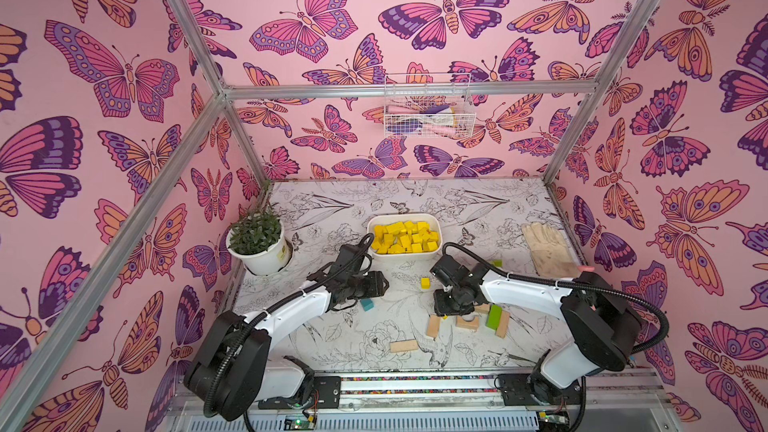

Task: Pick out the yellow building blocks
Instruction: Pick up the building block from the center of the board.

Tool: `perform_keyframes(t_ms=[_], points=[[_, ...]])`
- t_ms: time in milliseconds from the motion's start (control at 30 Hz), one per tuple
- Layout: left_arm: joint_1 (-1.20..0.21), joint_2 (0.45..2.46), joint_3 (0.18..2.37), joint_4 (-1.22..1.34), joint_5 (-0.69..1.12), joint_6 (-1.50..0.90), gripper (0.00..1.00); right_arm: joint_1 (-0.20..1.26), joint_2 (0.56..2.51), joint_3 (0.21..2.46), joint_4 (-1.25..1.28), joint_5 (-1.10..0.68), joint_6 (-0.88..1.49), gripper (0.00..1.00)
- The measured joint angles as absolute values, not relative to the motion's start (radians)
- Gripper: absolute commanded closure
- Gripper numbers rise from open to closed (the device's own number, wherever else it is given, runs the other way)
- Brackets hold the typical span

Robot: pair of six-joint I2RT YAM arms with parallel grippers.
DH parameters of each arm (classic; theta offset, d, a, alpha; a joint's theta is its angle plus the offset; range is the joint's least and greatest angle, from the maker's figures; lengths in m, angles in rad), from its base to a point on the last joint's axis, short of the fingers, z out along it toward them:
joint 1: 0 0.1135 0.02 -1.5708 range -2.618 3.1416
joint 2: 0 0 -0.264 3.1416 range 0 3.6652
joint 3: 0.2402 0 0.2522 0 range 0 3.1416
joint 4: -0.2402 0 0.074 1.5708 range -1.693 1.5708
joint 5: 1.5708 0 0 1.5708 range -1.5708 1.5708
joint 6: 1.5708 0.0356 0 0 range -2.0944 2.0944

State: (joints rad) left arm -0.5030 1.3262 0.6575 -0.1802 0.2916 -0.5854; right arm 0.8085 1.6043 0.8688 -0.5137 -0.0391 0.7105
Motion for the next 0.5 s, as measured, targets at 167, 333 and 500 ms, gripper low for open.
perform_keyframes(t_ms=[167, 333, 500], points=[[-0.503, 1.326, 0.657, -0.18, 0.292, -0.585, 0.44, 0.813, 1.612, 0.878, -0.525, -0.027, 0.718, 0.49], [-0.503, 1.326, 0.657, -0.18, 0.292, -0.585, 0.44, 0.813, 1.612, 0.878, -0.548, 0.015, 0.747, 0.49], [-0.503, 1.326, 0.657, -0.18, 0.292, -0.585, 0.44, 0.813, 1.603, 0.877, -0.583, 0.067, 0.782, 0.49]])
